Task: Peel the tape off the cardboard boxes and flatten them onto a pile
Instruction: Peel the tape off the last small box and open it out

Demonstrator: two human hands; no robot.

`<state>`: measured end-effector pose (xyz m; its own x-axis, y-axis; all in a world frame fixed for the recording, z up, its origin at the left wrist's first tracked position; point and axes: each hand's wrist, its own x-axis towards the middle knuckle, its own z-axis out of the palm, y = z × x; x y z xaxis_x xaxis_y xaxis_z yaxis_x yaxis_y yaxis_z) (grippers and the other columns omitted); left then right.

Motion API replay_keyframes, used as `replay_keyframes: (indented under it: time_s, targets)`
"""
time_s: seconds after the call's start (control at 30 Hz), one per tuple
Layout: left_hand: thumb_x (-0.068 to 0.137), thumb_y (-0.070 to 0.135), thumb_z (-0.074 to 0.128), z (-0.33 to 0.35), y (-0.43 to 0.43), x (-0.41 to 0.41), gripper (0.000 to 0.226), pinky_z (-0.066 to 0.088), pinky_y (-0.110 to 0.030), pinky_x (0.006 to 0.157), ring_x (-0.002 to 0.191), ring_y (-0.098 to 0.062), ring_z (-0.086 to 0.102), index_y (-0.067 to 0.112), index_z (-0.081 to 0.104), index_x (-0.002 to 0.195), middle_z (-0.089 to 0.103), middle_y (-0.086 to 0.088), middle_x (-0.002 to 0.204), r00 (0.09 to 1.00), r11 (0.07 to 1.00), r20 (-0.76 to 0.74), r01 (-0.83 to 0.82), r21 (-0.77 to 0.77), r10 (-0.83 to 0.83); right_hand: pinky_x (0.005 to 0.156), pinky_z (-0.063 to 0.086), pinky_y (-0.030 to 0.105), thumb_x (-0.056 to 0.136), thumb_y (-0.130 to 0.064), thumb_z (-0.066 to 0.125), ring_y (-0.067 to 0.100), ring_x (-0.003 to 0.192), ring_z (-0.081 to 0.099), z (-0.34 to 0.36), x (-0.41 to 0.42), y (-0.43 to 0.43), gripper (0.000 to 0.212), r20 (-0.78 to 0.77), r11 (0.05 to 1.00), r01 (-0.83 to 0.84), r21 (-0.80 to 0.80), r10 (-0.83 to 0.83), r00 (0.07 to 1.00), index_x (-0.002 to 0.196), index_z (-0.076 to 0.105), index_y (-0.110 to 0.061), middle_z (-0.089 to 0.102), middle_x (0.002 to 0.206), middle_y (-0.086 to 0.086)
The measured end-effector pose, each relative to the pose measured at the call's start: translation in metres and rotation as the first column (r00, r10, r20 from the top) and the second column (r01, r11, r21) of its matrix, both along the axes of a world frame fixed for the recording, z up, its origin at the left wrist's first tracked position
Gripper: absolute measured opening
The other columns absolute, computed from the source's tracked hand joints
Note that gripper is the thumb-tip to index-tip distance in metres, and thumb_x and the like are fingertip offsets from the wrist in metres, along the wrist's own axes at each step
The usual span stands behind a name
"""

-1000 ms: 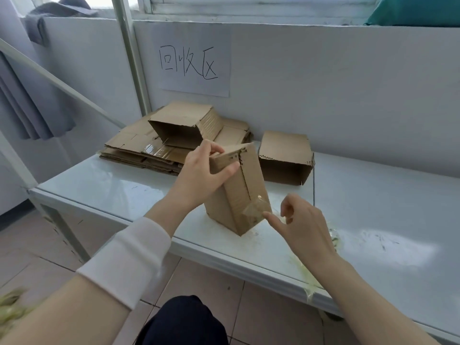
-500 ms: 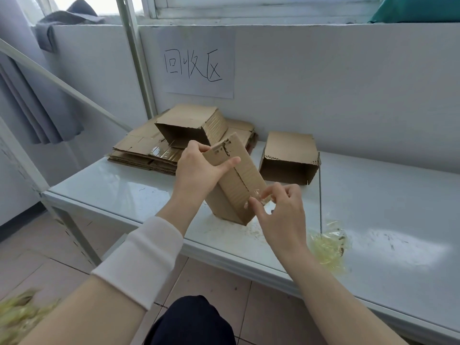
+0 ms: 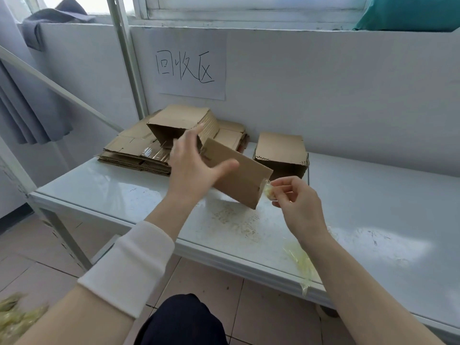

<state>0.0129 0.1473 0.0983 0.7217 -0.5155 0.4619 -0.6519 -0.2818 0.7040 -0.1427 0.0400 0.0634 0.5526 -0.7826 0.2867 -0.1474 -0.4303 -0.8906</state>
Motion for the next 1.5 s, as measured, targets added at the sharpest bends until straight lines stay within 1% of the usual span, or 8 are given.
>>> replay_keyframes:
  time_s: [0.1, 0.23, 0.4, 0.6, 0.9, 1.13, 1.37, 1.5]
  targets:
    - [0.056, 0.066, 0.072, 0.006, -0.009, -0.007, 0.115, -0.008, -0.057, 0.114, 0.143, -0.027, -0.020, 0.035, 0.010, 0.148, -0.013, -0.007, 0.157, 0.806, 0.868, 0.498, 0.039, 0.496, -0.321, 0.074, 0.054, 0.024, 0.090, -0.006, 0.054, 0.013, 0.081, 0.062, 0.004, 0.001, -0.001, 0.016, -0.014, 0.999, -0.030, -0.030, 0.030, 0.999, 0.089, 0.060, -0.021, 0.062, 0.082, -0.006]
    - [0.063, 0.060, 0.072, -0.009, -0.016, 0.002, 0.118, 0.004, -0.050, 0.117, 0.146, -0.023, 0.006, 0.033, -0.005, 0.147, 0.002, -0.003, 0.158, 0.735, 0.653, 0.443, 0.000, 0.757, -0.513, 0.064, 0.051, 0.014, 0.089, -0.005, 0.055, 0.013, 0.081, 0.062, 0.006, -0.004, -0.005, 0.016, -0.029, 0.997, -0.050, -0.064, 0.048, 0.998, 0.089, 0.060, -0.020, 0.062, 0.085, -0.004]
    - [0.075, 0.043, 0.070, -0.025, -0.015, -0.006, 0.078, 0.045, -0.033, 0.090, 0.120, -0.019, 0.047, 0.029, 0.026, 0.138, 0.040, 0.002, 0.140, 0.819, 0.791, 0.396, 0.111, 0.602, -0.416, 0.065, 0.055, 0.017, 0.088, -0.003, 0.056, 0.013, 0.079, 0.063, 0.002, -0.013, -0.013, 0.017, -0.047, 0.998, 0.006, -0.065, -0.009, 0.999, 0.089, 0.058, -0.020, 0.062, 0.087, -0.001]
    - [0.062, 0.052, 0.077, -0.047, -0.025, -0.030, 0.111, 0.023, -0.049, 0.113, 0.131, -0.028, 0.030, 0.035, -0.005, 0.135, 0.026, -0.009, 0.143, 0.824, 0.825, 0.446, 0.046, 0.564, -0.351, 0.061, 0.054, 0.012, 0.087, -0.004, 0.058, 0.012, 0.076, 0.065, 0.004, -0.014, -0.011, 0.015, 0.023, 0.999, -0.028, -0.041, 0.029, 0.999, 0.094, 0.055, -0.017, 0.064, 0.086, 0.002]
    - [0.063, 0.031, 0.076, -0.035, -0.013, -0.030, 0.084, 0.043, -0.043, 0.091, 0.104, -0.028, 0.052, 0.027, 0.020, 0.125, 0.050, -0.011, 0.120, 0.829, 0.946, 0.510, 0.069, 0.316, -0.231, 0.061, 0.057, 0.020, 0.086, -0.004, 0.060, 0.023, 0.077, 0.068, 0.025, -0.048, -0.052, 0.016, 0.226, 0.939, 0.338, -0.060, -0.317, 0.921, 0.085, 0.053, -0.018, 0.068, 0.090, 0.013]
    - [0.064, 0.035, 0.079, -0.006, -0.015, -0.039, 0.089, 0.038, -0.033, 0.089, 0.118, -0.021, 0.045, 0.017, 0.028, 0.135, 0.044, -0.003, 0.132, 0.932, 0.990, 0.336, 0.111, 0.084, -0.133, 0.077, 0.038, 0.017, 0.088, -0.021, 0.060, 0.010, 0.083, 0.054, -0.039, -0.084, -0.041, 0.014, -0.576, 0.950, -0.041, -0.311, -0.154, 0.803, 0.096, 0.071, -0.014, 0.064, 0.100, -0.001]
    - [0.064, 0.038, 0.079, -0.003, -0.018, -0.049, 0.092, 0.036, -0.028, 0.087, 0.122, -0.018, 0.041, 0.020, 0.025, 0.135, 0.040, 0.001, 0.135, 0.964, 0.993, 0.243, 0.100, 0.054, -0.111, 0.103, 0.028, 0.022, 0.095, -0.027, 0.047, 0.011, 0.111, 0.036, -0.042, -0.085, -0.045, 0.028, -0.670, 0.989, -0.121, -0.085, 0.033, 0.742, 0.105, 0.067, -0.010, 0.028, 0.110, -0.003]
    - [0.063, 0.039, 0.080, -0.001, -0.022, -0.058, 0.092, 0.036, -0.027, 0.086, 0.119, -0.016, 0.043, 0.022, 0.024, 0.134, 0.042, 0.003, 0.132, 0.973, 0.992, 0.194, 0.124, 0.022, -0.126, 0.090, 0.040, 0.023, 0.097, -0.029, 0.043, 0.019, 0.105, 0.054, -0.030, -0.090, -0.048, 0.035, -0.662, 0.988, -0.118, -0.101, 0.022, 0.749, 0.110, 0.065, -0.005, 0.057, 0.117, 0.008]
